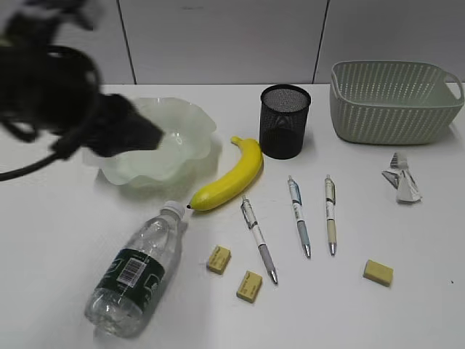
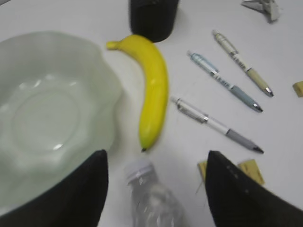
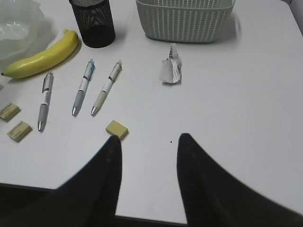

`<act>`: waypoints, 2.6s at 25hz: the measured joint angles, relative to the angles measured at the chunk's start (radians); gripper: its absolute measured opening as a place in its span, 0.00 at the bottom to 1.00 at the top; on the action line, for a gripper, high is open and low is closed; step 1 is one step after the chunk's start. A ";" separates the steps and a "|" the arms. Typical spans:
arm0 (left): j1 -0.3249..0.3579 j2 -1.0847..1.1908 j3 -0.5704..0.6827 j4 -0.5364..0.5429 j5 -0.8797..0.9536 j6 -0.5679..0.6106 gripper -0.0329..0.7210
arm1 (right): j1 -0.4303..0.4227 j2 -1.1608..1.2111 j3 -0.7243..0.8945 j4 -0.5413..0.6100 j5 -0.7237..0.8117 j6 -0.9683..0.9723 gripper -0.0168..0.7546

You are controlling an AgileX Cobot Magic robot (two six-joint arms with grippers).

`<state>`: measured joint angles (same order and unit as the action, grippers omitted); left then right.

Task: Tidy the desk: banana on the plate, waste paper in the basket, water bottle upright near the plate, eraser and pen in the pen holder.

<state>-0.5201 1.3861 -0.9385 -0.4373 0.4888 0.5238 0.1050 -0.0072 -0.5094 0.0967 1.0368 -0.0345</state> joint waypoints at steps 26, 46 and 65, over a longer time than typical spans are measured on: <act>-0.193 0.935 -0.835 0.536 0.195 -0.530 0.78 | 0.000 0.000 0.000 0.000 0.000 0.000 0.44; -0.193 0.907 -0.836 0.509 0.300 -0.567 0.48 | 0.000 0.000 0.000 0.000 0.000 0.000 0.44; 0.024 0.764 -0.836 0.506 0.358 -0.644 0.48 | 0.000 0.000 0.000 0.000 0.000 0.000 0.44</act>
<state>-0.4956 2.1504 -1.7744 0.0690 0.8472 -0.1205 0.1050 -0.0072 -0.5094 0.0967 1.0368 -0.0345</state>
